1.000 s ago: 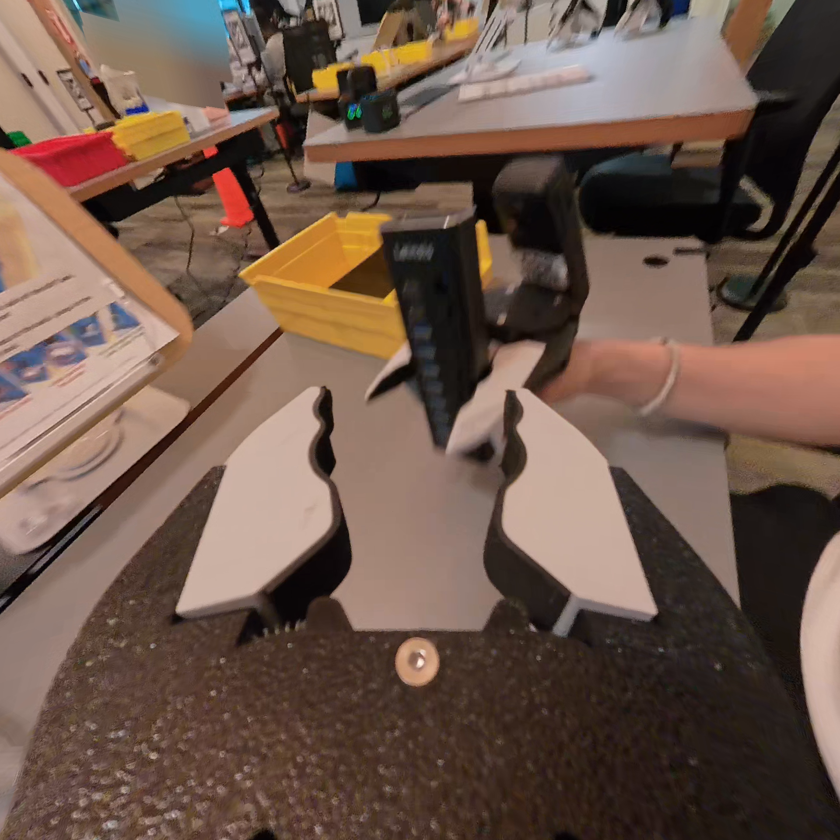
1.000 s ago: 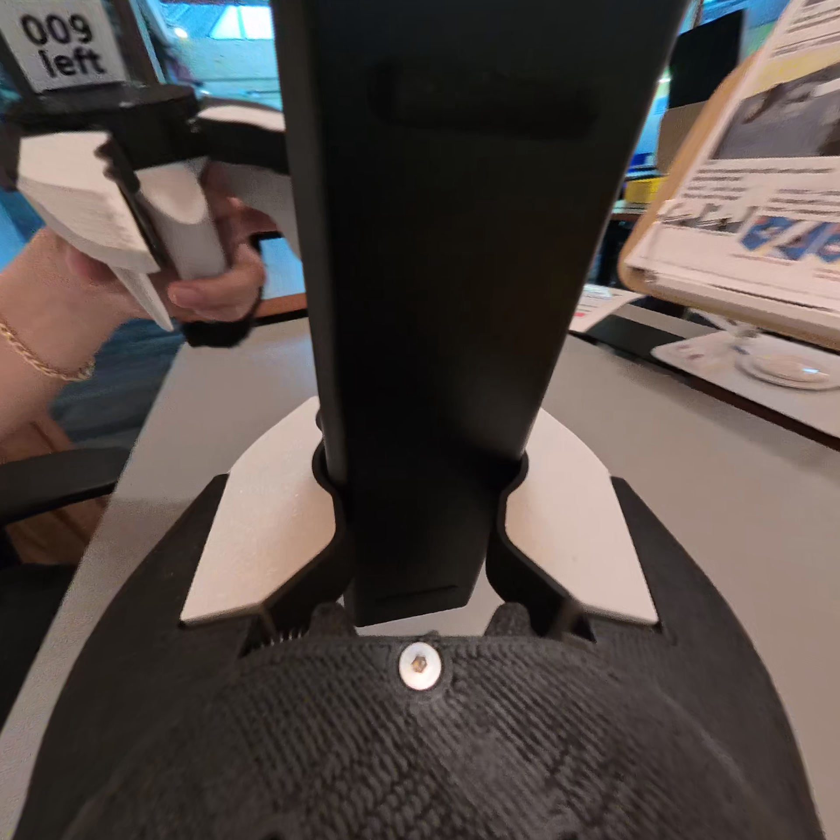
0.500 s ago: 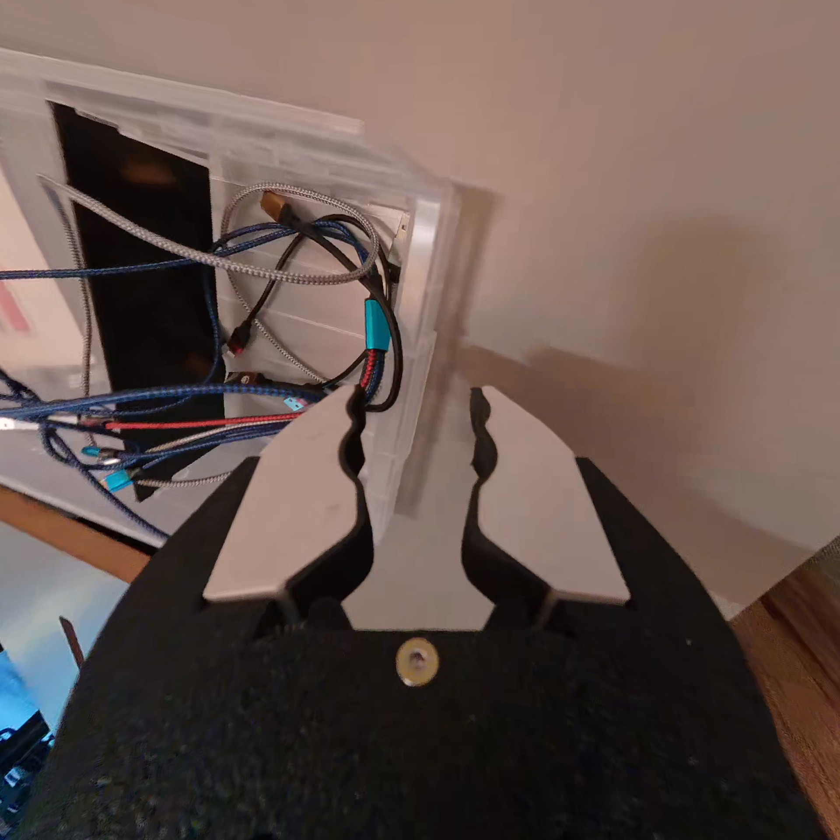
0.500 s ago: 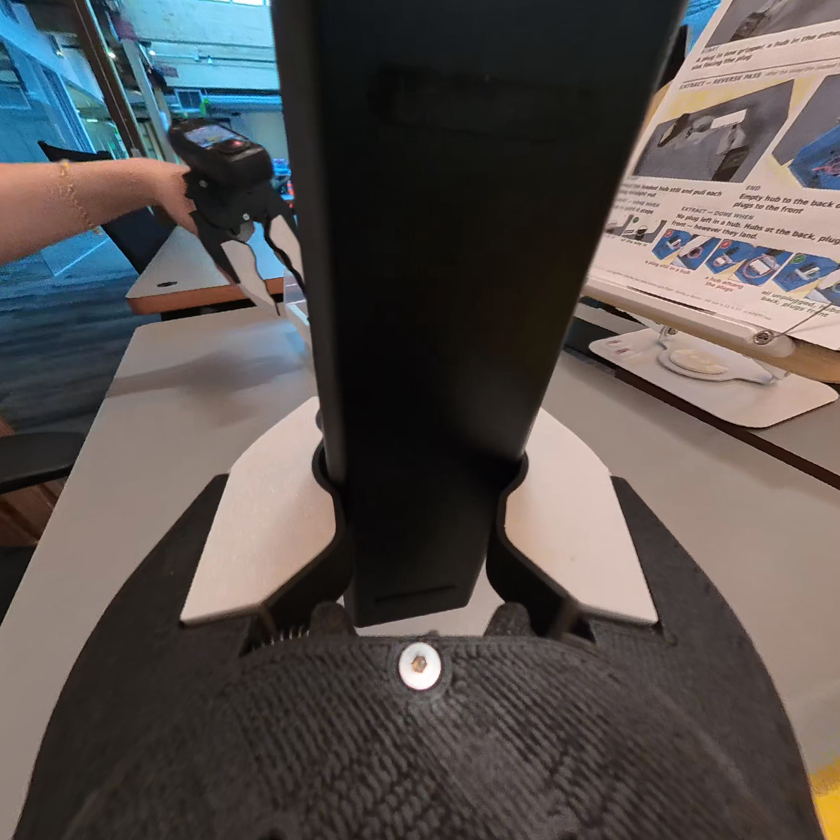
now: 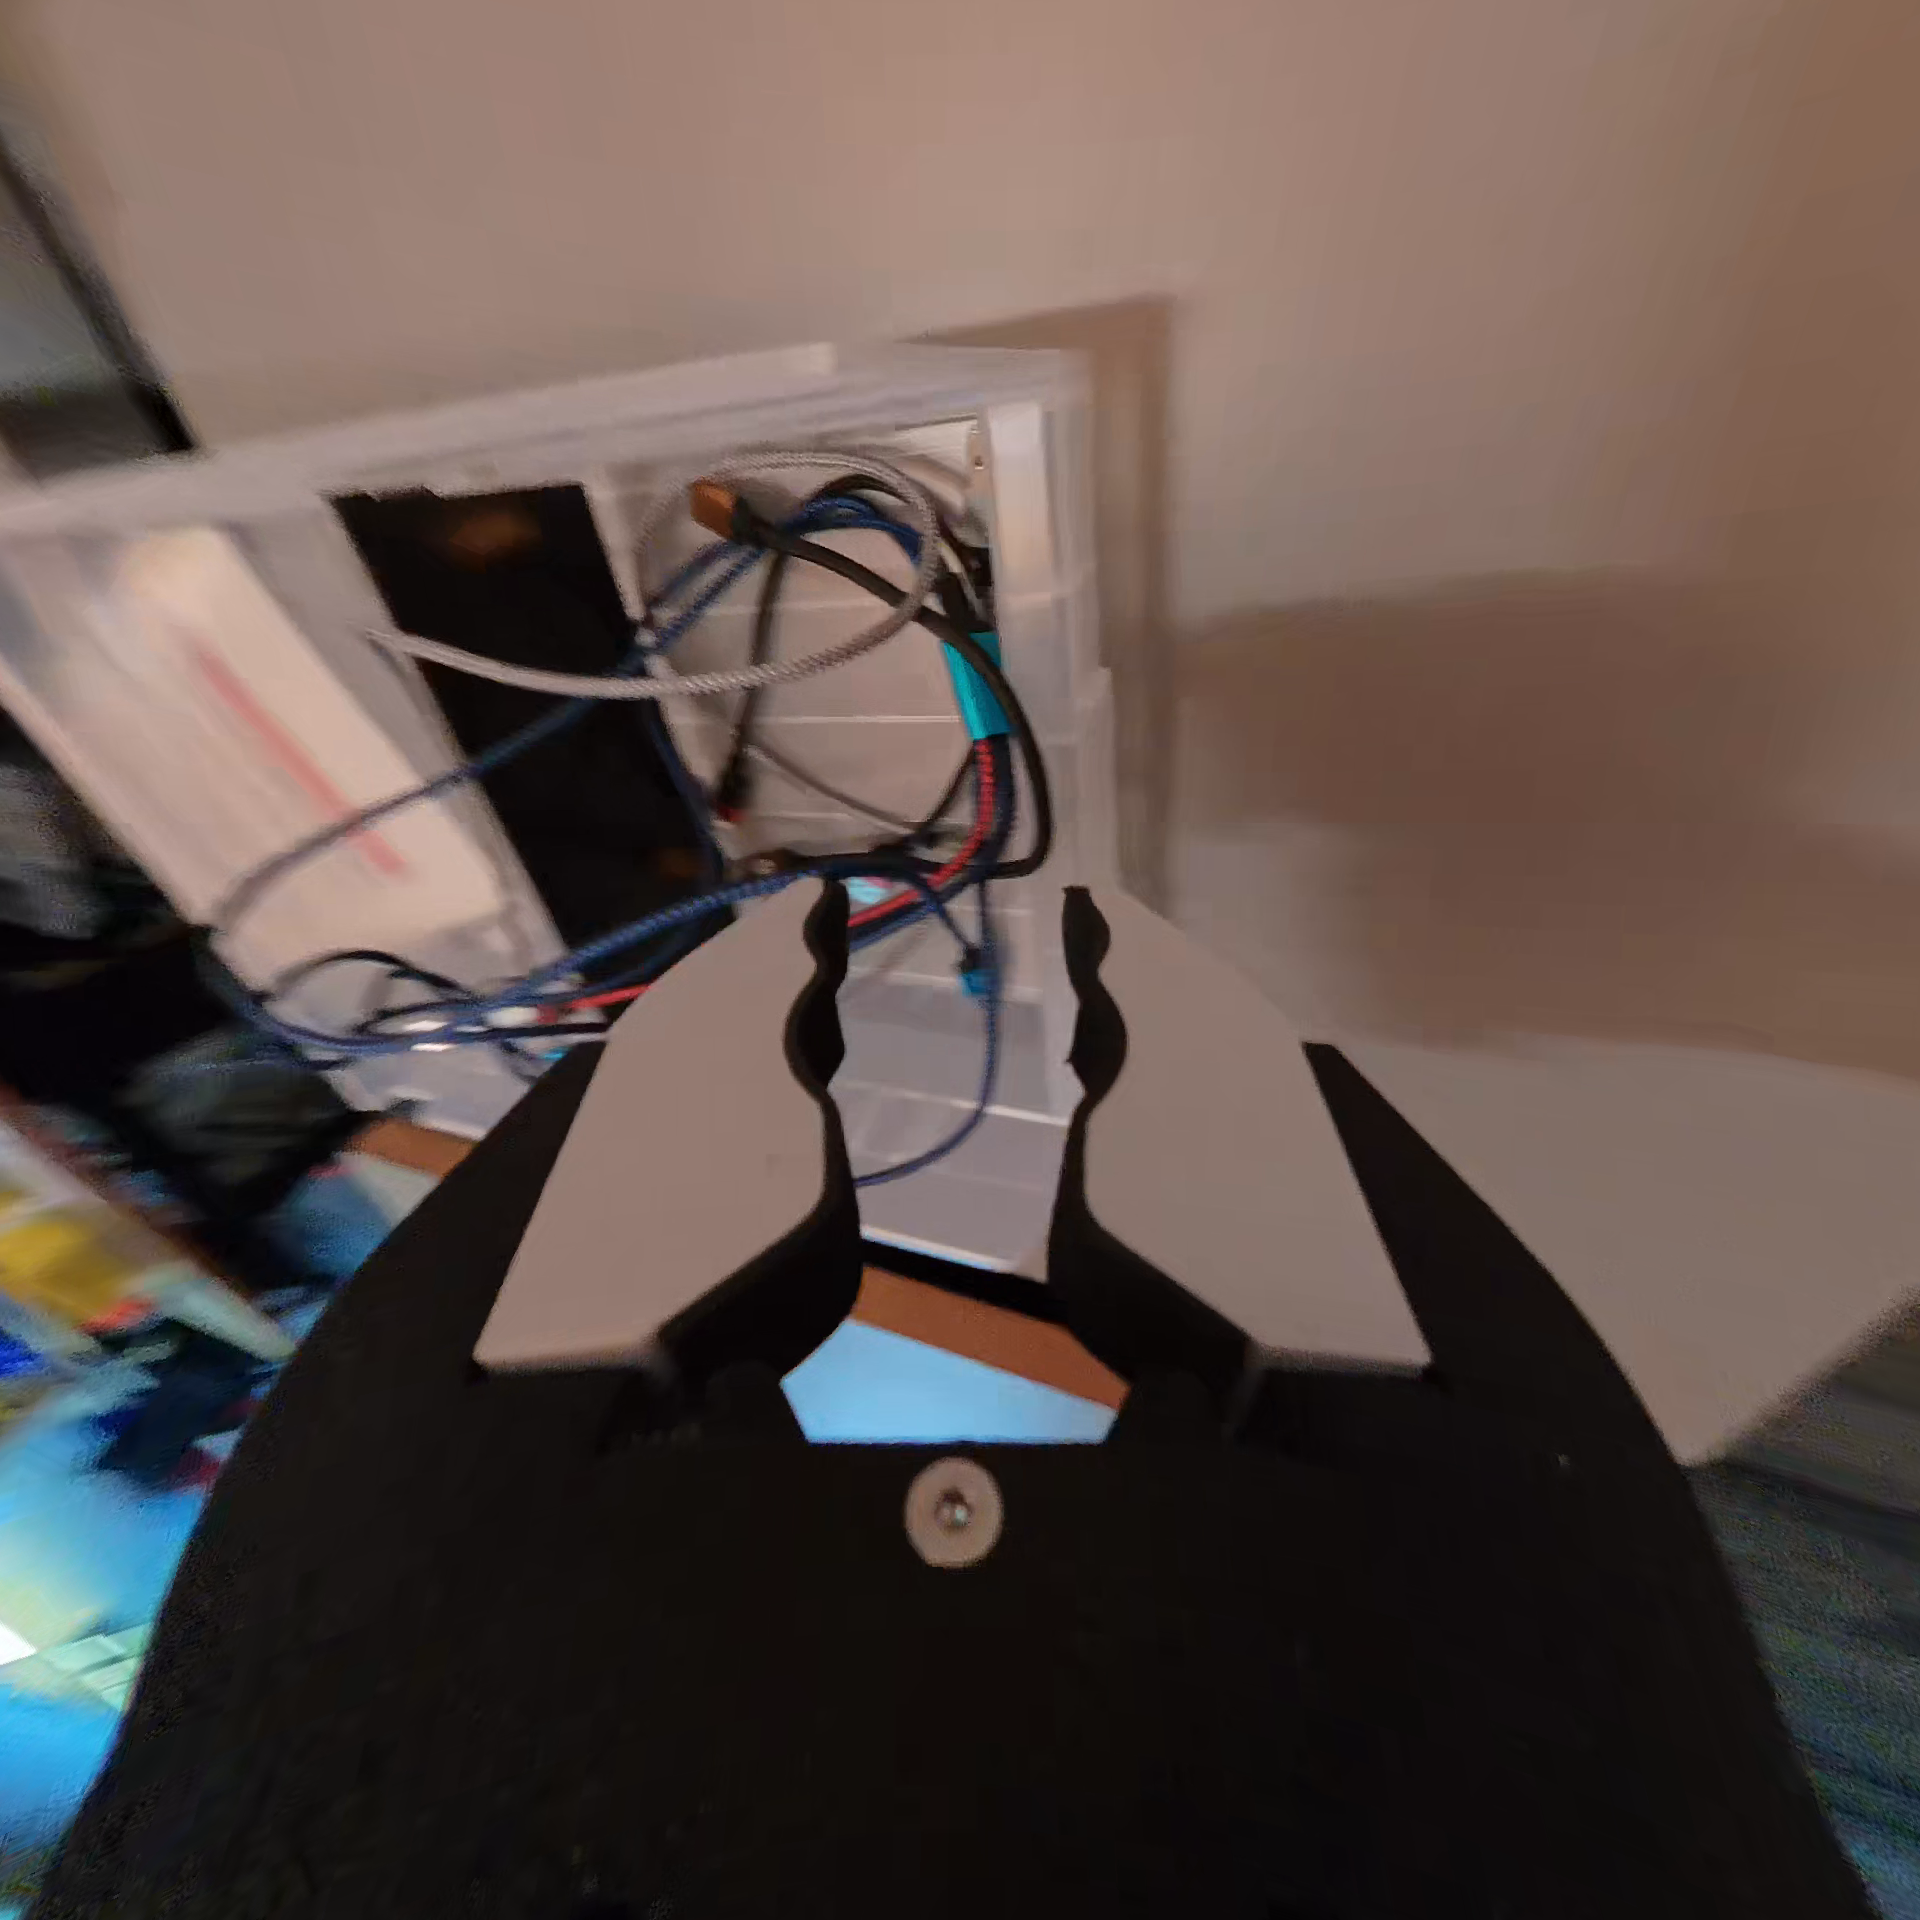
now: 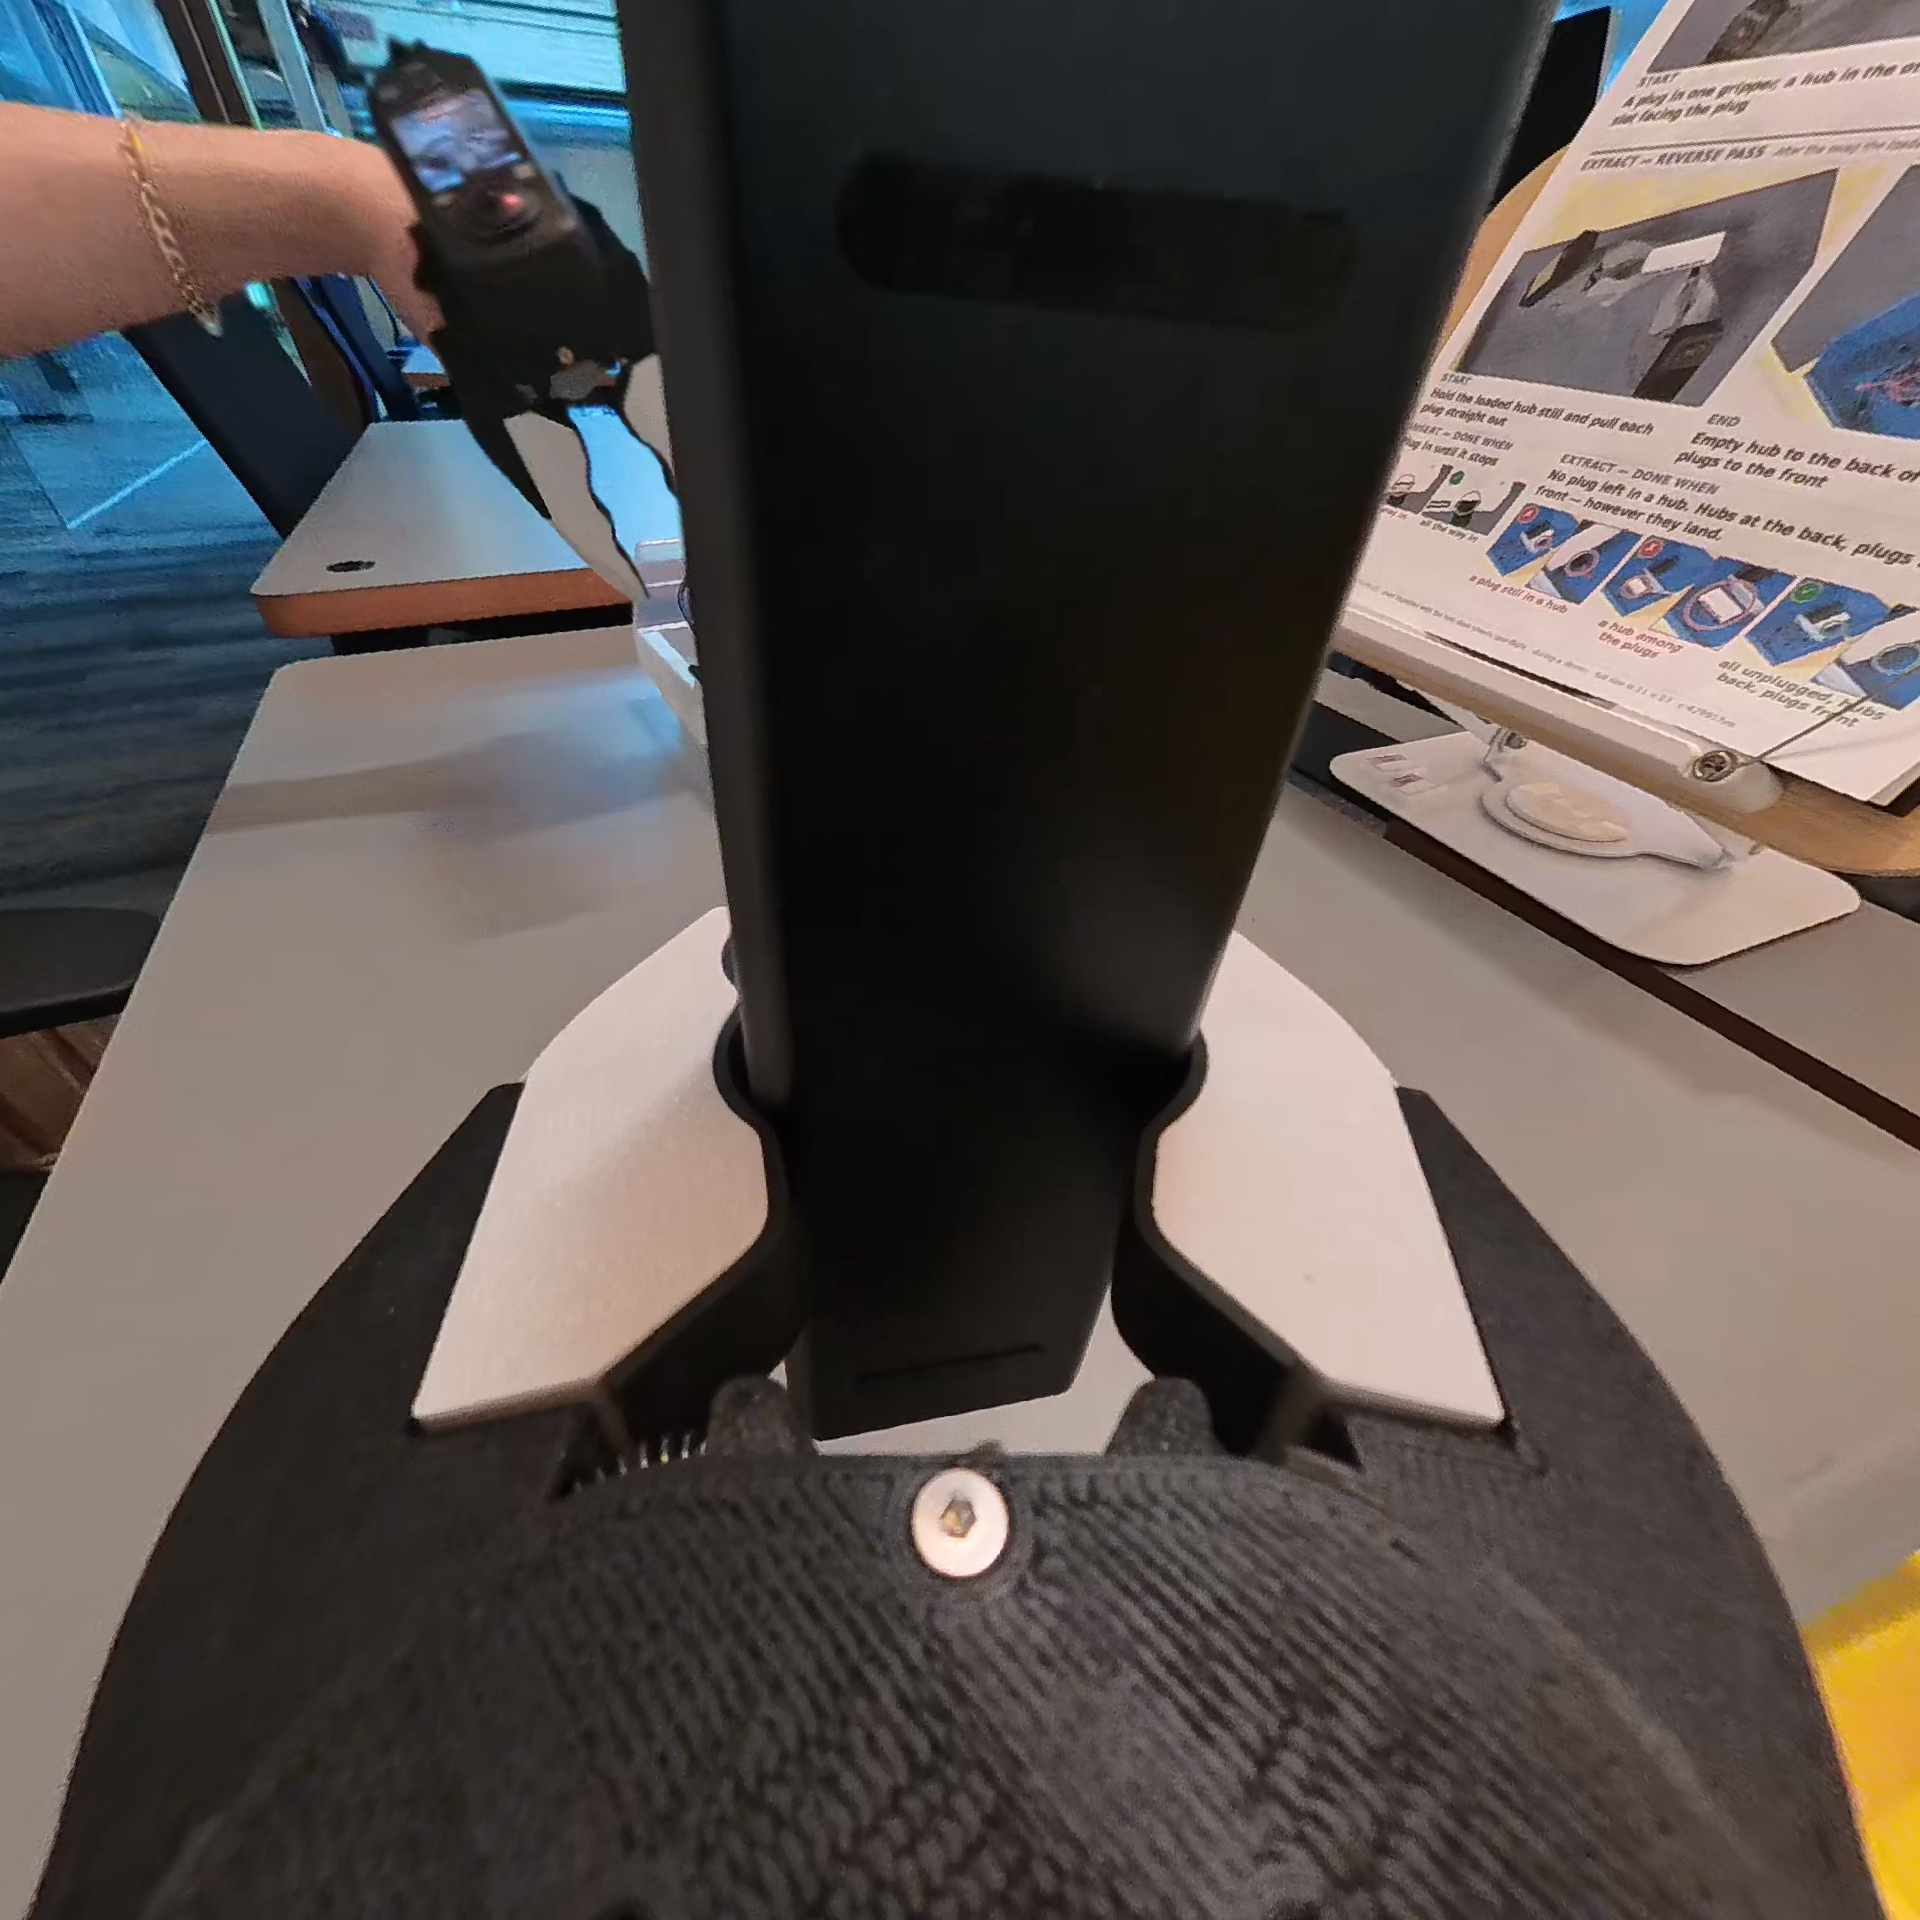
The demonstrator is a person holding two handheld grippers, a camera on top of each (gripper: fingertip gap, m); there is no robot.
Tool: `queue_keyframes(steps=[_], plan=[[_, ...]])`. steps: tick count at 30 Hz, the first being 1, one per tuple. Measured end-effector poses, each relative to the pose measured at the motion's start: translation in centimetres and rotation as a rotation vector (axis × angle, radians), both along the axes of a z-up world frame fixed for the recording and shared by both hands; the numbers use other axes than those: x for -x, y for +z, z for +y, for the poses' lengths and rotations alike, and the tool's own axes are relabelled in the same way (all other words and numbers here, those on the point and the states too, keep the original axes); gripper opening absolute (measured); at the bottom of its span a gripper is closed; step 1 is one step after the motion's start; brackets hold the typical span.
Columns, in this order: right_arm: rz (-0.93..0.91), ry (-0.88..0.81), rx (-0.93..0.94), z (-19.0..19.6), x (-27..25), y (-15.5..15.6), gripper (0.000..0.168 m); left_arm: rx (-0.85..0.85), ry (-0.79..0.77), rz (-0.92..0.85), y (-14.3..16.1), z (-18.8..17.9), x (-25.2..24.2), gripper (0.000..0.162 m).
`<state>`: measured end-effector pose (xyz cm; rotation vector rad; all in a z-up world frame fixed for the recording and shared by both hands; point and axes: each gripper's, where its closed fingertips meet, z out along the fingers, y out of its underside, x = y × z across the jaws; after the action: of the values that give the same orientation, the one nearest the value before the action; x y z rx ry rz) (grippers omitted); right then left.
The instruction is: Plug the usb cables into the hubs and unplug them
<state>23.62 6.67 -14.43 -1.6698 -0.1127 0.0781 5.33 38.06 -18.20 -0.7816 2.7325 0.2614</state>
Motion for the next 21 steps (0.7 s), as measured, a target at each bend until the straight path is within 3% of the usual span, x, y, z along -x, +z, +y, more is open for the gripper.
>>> queue_keyframes(steps=[4, 8, 11, 15, 19, 21], plan=[[0.007, 0.014, 0.009, 0.3, 0.3, -0.3, 0.075, -0.262, -0.210, -0.034, -0.1, 1.5, -0.6, 0.047], [-0.031, 0.023, 0.041, 0.5, 0.7, -0.9, 0.075, -0.327, -0.336, -0.050, -1.7, 1.7, -1.2, 0.045], [-0.044, 0.032, 0.054, 0.6, 0.9, -1.1, 0.075, -0.485, -0.429, -0.047, -2.3, 3.6, -2.2, 0.046], [-0.043, 0.038, 0.066, 0.6, 1.0, -1.4, 0.075, -0.497, -0.382, 0.019, -3.6, 5.6, -2.2, 0.048], [-0.053, 0.044, 0.079, 0.6, 1.0, -1.7, 0.074, -0.443, -0.345, 0.102, -5.2, 6.4, -1.3, 0.018], [-0.054, 0.045, 0.079, 0.5, 0.9, -1.7, 0.074, -0.411, -0.317, 0.120, -5.5, 6.4, -1.1, 0.013]])
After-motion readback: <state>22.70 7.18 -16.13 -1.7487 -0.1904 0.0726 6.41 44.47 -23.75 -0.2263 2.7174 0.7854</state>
